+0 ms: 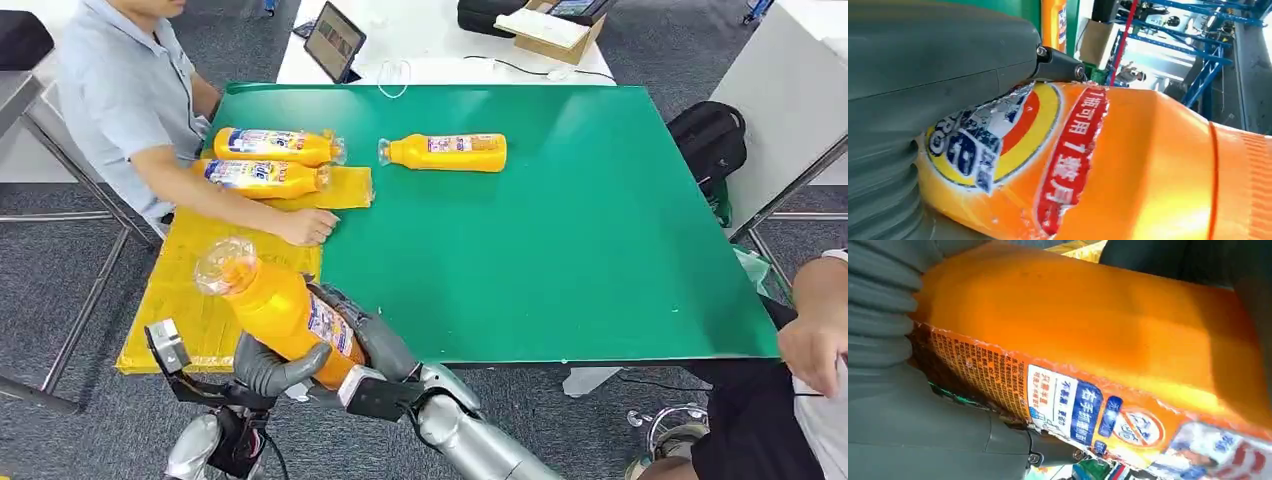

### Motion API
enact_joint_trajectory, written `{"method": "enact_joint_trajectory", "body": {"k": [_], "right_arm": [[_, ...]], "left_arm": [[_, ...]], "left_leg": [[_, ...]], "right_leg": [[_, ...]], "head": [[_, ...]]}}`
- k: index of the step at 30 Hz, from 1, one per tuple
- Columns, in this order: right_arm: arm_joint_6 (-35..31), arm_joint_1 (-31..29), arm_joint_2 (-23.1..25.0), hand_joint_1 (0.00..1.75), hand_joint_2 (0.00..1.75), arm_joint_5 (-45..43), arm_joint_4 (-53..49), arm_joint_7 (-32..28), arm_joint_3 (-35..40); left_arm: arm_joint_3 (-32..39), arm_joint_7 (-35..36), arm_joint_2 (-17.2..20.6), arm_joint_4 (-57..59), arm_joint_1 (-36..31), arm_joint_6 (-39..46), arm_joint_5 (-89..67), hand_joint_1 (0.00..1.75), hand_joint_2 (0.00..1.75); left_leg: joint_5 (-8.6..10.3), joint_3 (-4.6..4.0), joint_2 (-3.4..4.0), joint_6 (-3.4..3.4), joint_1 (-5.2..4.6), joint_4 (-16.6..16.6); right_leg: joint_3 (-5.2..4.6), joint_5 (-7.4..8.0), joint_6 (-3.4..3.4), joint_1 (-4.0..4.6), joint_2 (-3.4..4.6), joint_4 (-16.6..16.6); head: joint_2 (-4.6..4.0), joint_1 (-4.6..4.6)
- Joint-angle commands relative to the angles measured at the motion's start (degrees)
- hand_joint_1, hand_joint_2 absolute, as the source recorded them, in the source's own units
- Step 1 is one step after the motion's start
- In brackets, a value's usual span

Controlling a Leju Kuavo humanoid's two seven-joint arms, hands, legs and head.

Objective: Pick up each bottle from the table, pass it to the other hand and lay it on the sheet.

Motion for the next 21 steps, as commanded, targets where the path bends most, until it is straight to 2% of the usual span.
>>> {"method": "enact_joint_trajectory", "body": {"k": [1, 6, 8, 14, 18, 21], "right_arm": [[-1.71, 0.43, -0.39, 0.0, 0.0, 1.52, 3.03, 0.87, 0.1], [-8.06, 4.18, -2.49, 0.0, 0.0, 3.75, -4.61, 0.87, -0.3], [-12.44, 6.88, -3.65, 0.0, 0.0, 5.13, -9.78, 0.87, -0.19], [-19.93, 10.89, -6.0, 0.0, 0.0, 8.77, -15.49, 0.87, -0.52], [-21.98, 11.76, -7.06, 0.0, 0.0, 7.44, -17.24, 0.87, -0.53], [-21.99, 11.79, -7.26, 0.0, 0.0, 7.29, -17.37, 0.87, -0.45]], "left_arm": [[-0.84, 0.32, -0.02, 2.8, -3.95, 1.87, -1.84, 1.75, 1.75], [2.78, 3.33, 1.14, 5.07, -5.84, 8.88, -4.41, 1.75, 1.75], [5.72, 3.89, 1.88, 7.15, -7.74, 17.85, -10.53, 1.75, 1.75], [11.13, 3.2, 4.61, 11.96, -13.56, 24.87, -19.79, 1.75, 1.75], [13.26, 3.76, 4.63, 15.55, -16.88, 27.02, -23.67, 1.75, 1.75], [13.51, 3.73, 4.66, 16.01, -17.3, 26.99, -23.66, 1.75, 1.75]], "left_leg": [[-0.04, 0.19, -0.18, -0.05, 0.04, -0.04], [-0.1, 0.33, -0.26, -0.09, 0.09, -0.02], [-0.09, 0.34, -0.29, -0.09, 0.09, -0.05], [-0.04, 0.2, -0.13, -0.08, 0.1, -0.05], [-0.07, 0.3, -0.36, -0.11, 0.16, 0.0], [-0.05, 0.22, -0.21, -0.09, 0.14, 0.0]], "right_leg": [[0.24, -0.1, -0.09, 0.05, -0.17, -0.03], [0.42, -0.18, -0.15, 0.09, -0.25, -0.04], [0.43, -0.18, -0.15, 0.1, -0.27, -0.05], [0.25, -0.07, -0.12, 0.1, -0.1, -0.05], [0.42, -0.18, -0.15, 0.14, -0.31, -0.01], [0.31, -0.12, -0.11, 0.12, -0.16, 0.0]], "head": [[0.0, 0.0], [0.0, 0.0], [0.0, 0.0], [0.0, 0.0], [0.0, 0.0], [0.0, 0.02]]}}
